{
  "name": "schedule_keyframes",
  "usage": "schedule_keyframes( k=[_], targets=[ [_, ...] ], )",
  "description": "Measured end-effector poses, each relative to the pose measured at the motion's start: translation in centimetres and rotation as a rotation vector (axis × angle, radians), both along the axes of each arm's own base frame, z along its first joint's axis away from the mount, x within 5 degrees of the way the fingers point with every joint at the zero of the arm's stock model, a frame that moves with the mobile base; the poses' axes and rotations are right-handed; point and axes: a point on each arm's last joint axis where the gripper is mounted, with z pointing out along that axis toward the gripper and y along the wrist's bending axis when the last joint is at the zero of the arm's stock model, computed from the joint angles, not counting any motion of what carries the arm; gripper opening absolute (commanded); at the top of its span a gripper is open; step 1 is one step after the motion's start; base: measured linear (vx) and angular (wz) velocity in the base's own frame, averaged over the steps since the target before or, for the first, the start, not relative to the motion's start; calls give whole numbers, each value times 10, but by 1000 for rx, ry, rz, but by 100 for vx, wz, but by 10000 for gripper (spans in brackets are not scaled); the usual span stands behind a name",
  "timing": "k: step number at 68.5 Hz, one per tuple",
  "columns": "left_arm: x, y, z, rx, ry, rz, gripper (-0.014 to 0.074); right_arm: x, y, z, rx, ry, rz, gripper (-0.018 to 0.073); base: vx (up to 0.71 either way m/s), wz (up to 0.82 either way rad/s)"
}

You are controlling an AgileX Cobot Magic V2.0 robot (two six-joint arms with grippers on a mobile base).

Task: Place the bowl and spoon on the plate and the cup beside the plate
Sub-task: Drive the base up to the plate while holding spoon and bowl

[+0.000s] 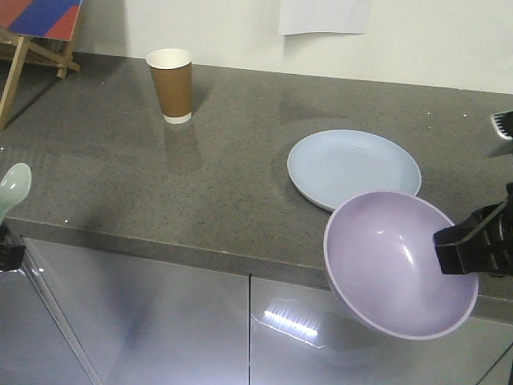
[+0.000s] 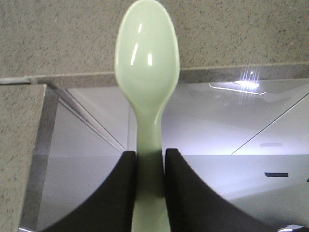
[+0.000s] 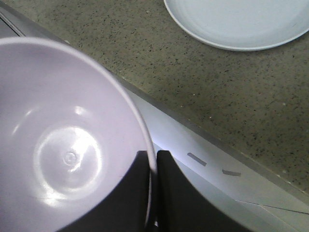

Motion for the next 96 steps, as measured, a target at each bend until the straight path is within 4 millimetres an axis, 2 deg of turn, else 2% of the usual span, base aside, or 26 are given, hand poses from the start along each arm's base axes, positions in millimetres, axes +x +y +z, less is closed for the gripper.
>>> schedule_keyframes(
  k=[96],
  targets=[
    [0, 0, 0, 0, 0, 0, 93, 0, 0, 0, 0, 0, 0, -4, 7, -13]
  ],
)
